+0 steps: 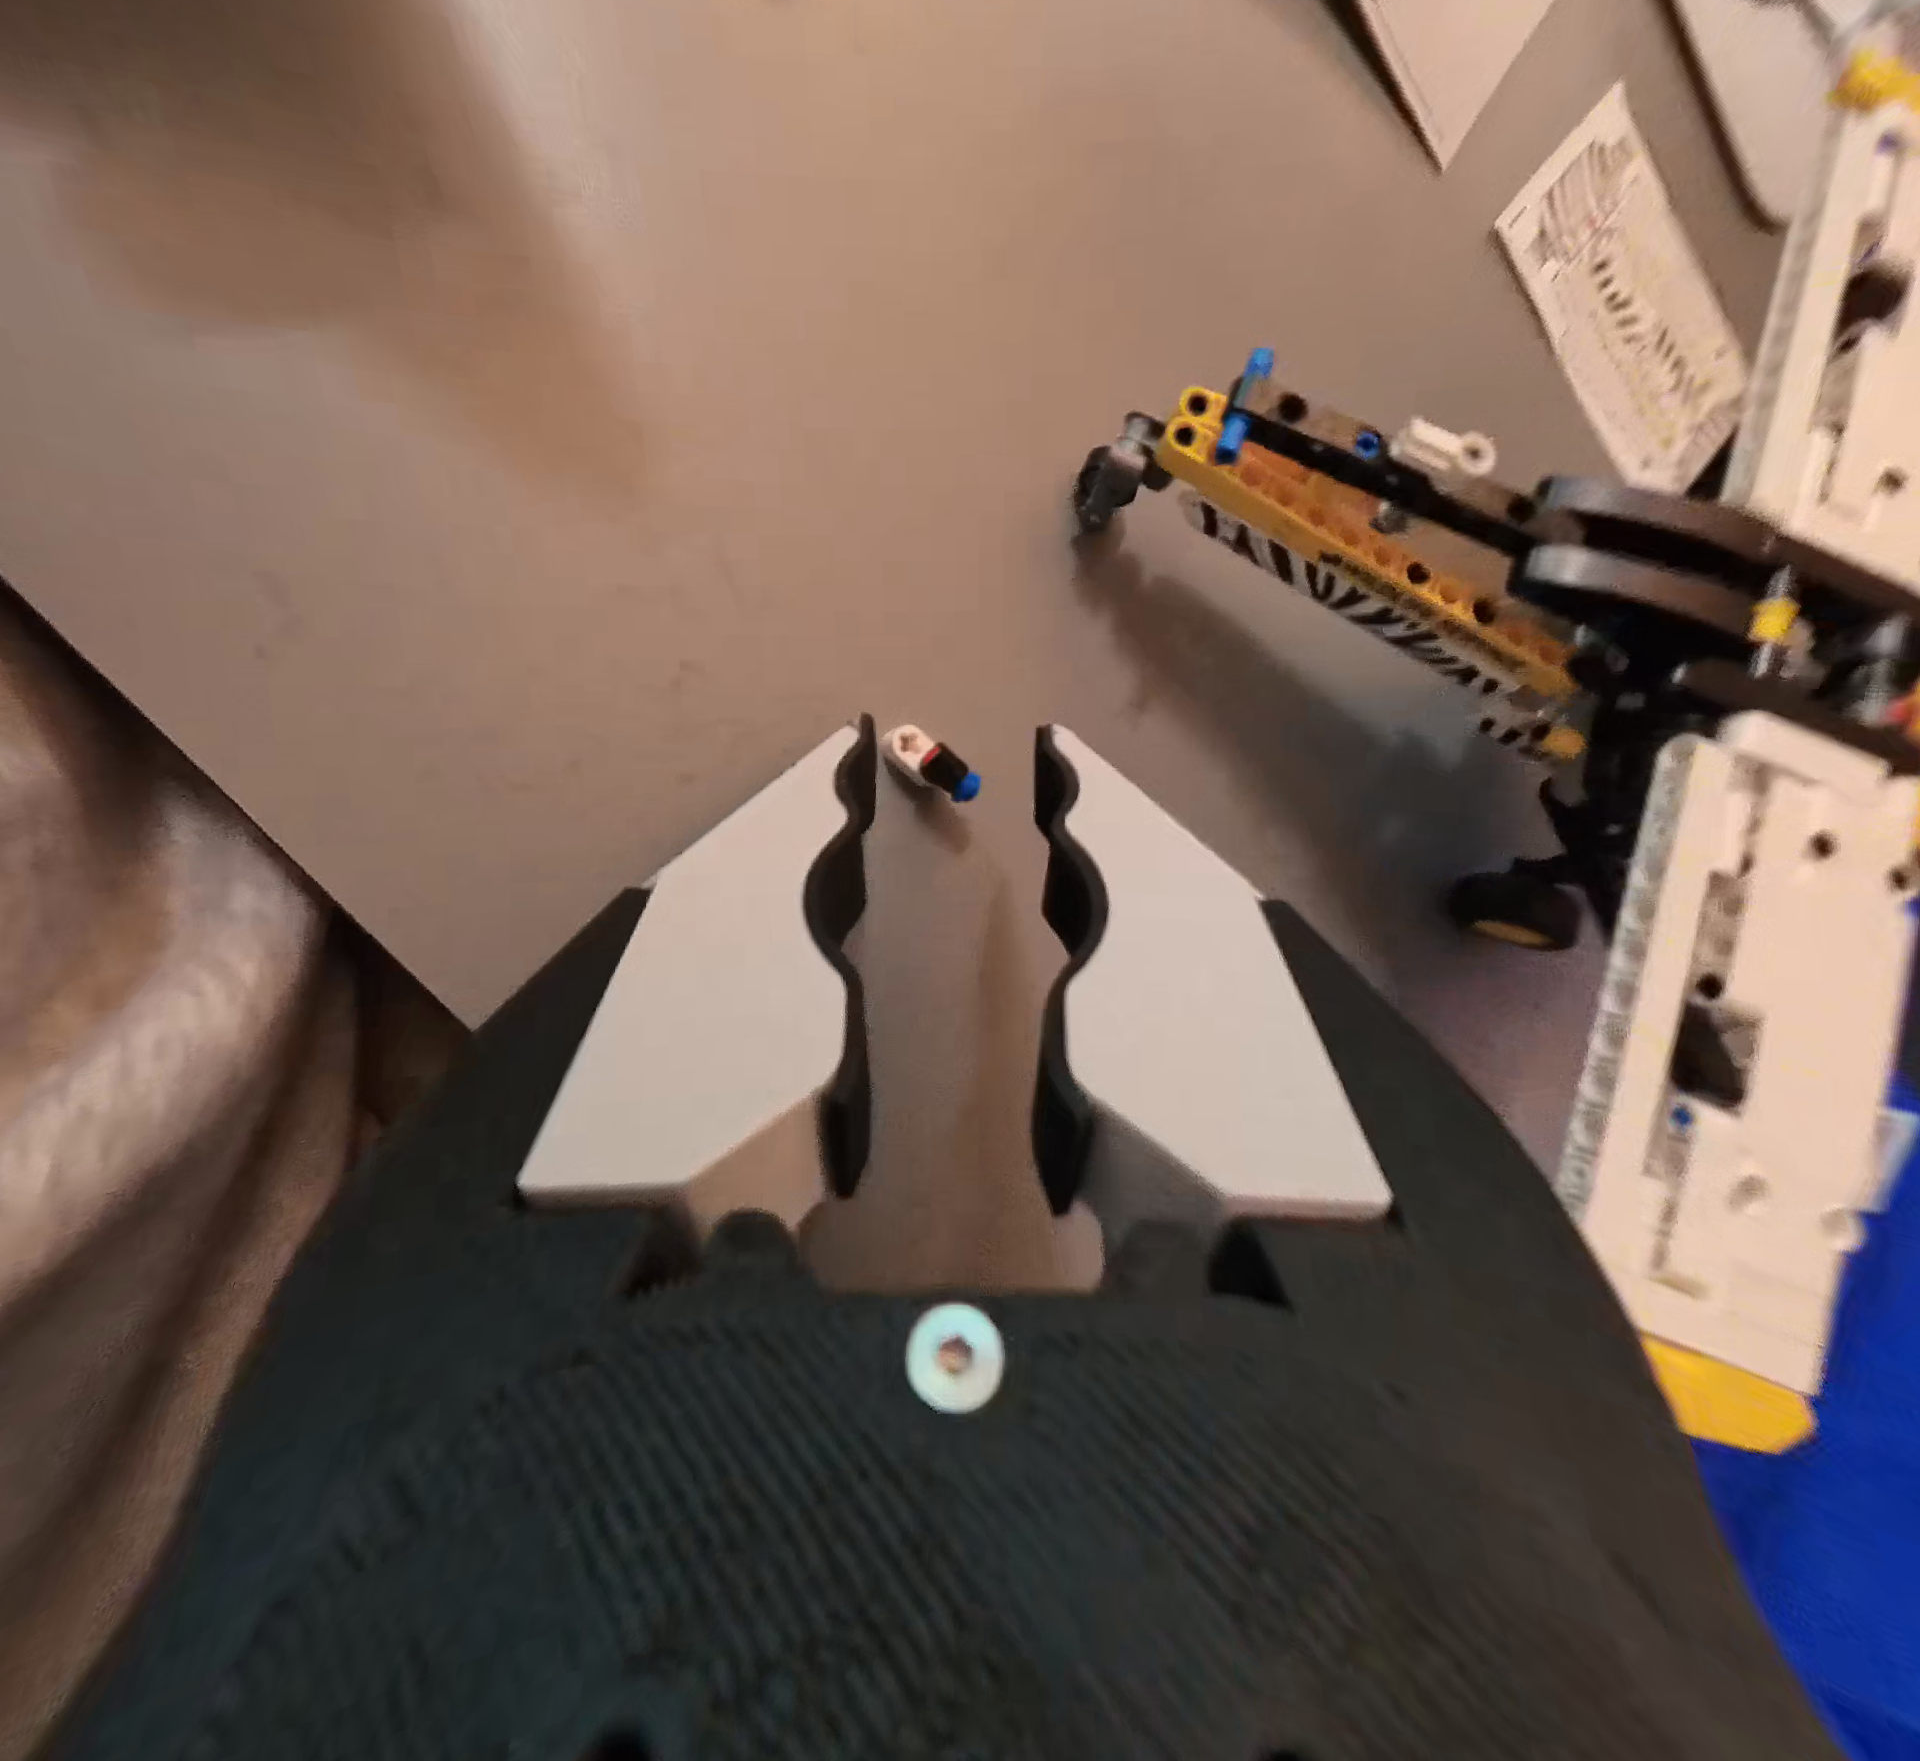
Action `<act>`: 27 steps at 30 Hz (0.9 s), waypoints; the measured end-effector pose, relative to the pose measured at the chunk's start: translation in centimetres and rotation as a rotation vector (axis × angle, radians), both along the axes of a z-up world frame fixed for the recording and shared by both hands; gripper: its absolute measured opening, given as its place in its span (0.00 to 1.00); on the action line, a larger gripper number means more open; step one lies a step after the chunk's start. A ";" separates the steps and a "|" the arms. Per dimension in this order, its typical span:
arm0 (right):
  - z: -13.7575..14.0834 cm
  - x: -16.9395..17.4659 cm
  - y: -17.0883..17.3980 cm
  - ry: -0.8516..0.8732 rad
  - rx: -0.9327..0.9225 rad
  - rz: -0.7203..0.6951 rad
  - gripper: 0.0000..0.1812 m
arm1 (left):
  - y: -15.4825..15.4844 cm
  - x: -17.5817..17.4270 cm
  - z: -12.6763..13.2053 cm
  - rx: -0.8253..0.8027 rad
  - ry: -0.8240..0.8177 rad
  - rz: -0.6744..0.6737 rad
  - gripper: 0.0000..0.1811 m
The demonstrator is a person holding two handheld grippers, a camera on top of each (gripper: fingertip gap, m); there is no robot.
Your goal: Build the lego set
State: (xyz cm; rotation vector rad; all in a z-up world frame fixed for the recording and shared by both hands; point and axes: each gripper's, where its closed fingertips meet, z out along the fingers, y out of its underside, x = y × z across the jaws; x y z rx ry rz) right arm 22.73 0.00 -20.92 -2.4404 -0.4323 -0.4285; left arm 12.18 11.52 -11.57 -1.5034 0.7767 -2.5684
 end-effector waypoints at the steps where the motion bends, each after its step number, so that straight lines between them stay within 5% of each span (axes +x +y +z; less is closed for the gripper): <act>1: 0.0 0.2 -0.1 0.067 0.006 -0.018 0.17 | 0.0 0.0 0.0 -0.001 0.000 0.000 0.01; 7: -0.5 -0.5 -0.7 0.418 0.013 0.058 0.23 | 0.0 0.0 0.0 0.000 0.001 -0.001 0.01; 13: -1.7 -0.5 -0.9 0.414 -0.088 0.175 0.23 | 0.0 0.0 0.0 -0.002 0.003 -0.002 0.01; 18: -2.1 -1.9 -0.8 0.500 -0.143 0.217 0.04 | -0.1 0.1 -0.1 0.002 0.006 -0.003 0.01; 27: -2.1 -4.7 1.8 0.503 -0.090 0.267 0.04 | -0.1 0.1 -0.1 0.002 0.007 -0.004 0.01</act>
